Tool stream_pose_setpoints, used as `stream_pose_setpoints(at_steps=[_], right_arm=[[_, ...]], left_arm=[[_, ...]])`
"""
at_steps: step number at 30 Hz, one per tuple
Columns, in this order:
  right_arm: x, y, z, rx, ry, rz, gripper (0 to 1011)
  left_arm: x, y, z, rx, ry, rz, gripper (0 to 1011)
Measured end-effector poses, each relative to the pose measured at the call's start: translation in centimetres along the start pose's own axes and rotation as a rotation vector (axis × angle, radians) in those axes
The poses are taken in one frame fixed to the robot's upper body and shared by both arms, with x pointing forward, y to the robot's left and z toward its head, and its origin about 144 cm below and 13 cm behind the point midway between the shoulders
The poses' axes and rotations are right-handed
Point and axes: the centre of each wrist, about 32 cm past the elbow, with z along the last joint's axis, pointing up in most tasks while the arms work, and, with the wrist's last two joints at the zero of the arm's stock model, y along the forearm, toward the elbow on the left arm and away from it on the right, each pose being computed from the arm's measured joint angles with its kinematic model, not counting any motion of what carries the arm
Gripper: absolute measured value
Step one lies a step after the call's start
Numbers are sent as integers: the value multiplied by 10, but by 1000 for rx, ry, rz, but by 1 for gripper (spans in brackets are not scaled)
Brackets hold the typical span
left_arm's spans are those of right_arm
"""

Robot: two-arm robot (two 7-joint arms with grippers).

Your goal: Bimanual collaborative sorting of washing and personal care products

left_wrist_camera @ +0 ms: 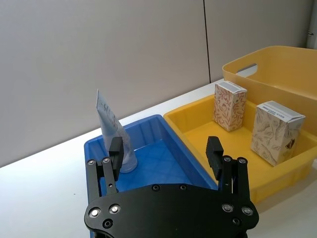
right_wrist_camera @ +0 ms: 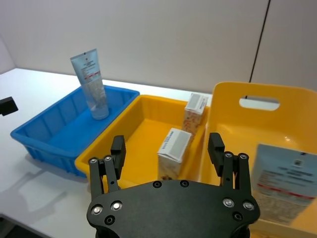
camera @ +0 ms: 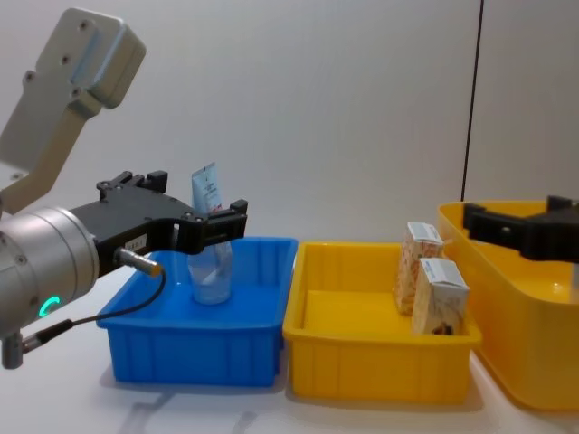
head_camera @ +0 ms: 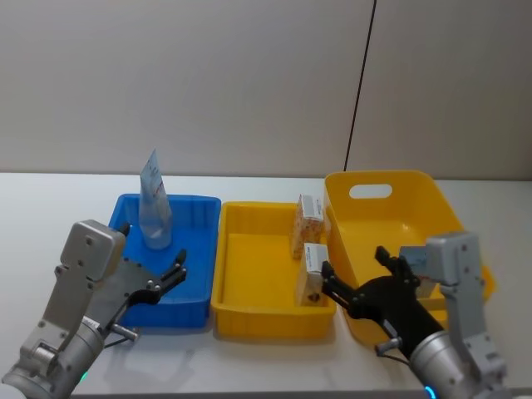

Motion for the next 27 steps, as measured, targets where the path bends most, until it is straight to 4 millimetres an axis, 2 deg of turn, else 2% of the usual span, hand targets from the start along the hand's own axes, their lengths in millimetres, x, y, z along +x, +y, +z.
stream_pose_setpoints(at_steps=[13,27], right_arm=[[-22,25,6,-110,-8,-24,1004],[-36,51,5,-186,-50,-88,1004]], left_arm=[[0,0,0,0,0,0,1001],[0,0,0,0,0,0,1001]])
